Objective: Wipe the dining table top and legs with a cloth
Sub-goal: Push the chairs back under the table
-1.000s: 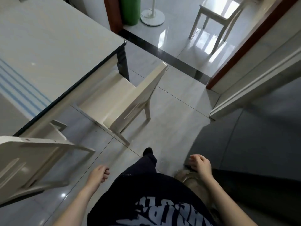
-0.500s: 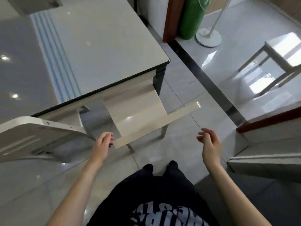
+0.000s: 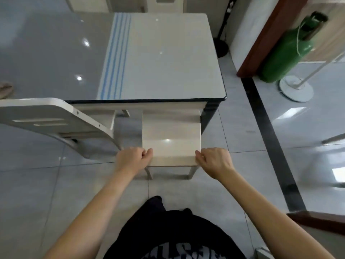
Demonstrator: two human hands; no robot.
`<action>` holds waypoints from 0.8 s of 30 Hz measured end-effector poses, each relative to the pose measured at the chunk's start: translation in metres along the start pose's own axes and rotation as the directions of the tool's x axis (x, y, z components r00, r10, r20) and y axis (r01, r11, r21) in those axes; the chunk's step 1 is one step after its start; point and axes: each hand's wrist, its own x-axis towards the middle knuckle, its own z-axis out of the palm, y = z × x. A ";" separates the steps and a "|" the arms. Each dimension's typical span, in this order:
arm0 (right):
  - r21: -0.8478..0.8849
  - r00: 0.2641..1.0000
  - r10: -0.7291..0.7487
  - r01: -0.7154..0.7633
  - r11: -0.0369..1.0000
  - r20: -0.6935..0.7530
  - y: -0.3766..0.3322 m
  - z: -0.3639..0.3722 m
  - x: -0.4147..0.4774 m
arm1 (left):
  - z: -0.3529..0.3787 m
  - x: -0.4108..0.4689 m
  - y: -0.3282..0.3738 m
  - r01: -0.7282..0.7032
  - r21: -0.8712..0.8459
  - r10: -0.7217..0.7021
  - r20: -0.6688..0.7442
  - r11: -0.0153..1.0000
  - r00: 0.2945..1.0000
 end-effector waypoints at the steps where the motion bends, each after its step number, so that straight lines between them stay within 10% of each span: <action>1: 0.001 1.000 -0.016 0.016 1.000 -0.003 0.001 0.000 0.001 | -0.002 -0.001 0.002 0.014 0.003 -0.014 -0.019 1.000 1.000; 24: -0.013 0.987 -0.133 0.132 0.991 -0.092 0.027 -0.033 0.116 | -0.023 0.100 0.009 0.105 0.007 -0.105 -0.063 0.994 0.993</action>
